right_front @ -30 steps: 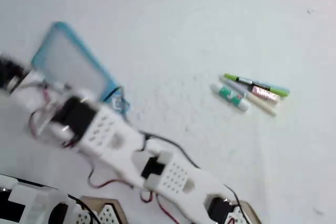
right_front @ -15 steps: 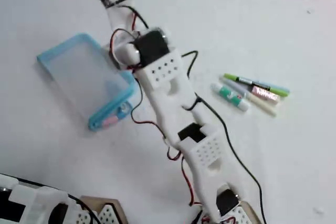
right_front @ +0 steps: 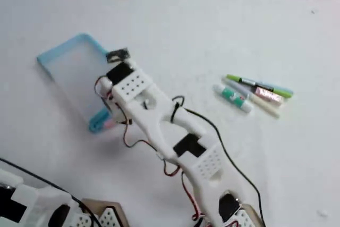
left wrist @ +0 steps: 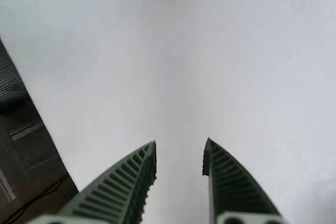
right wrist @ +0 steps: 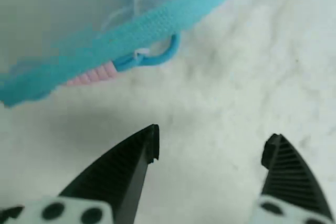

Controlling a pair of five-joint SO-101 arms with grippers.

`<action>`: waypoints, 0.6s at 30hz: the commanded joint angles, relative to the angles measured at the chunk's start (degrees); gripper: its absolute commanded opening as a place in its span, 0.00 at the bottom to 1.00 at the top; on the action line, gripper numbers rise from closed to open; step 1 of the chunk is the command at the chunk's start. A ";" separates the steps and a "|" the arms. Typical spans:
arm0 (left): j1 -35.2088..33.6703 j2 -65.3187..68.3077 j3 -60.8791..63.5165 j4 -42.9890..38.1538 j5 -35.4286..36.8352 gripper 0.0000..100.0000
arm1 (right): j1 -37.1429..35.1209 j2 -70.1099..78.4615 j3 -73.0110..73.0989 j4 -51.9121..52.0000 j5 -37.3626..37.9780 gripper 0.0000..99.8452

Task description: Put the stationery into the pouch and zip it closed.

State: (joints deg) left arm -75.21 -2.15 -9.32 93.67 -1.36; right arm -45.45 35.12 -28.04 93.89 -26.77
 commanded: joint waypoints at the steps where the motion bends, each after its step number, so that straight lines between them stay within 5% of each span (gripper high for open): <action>1: 1.54 -0.66 1.05 0.18 -0.09 0.17 | -1.71 1.27 -4.13 -1.63 -5.80 0.33; 18: -0.92 -5.49 1.32 -0.35 -0.09 0.17 | -2.15 25.45 -36.66 -0.31 -12.31 0.33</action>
State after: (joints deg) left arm -76.26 -4.53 -7.65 93.67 -1.36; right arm -48.88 58.07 -58.29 92.40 -38.64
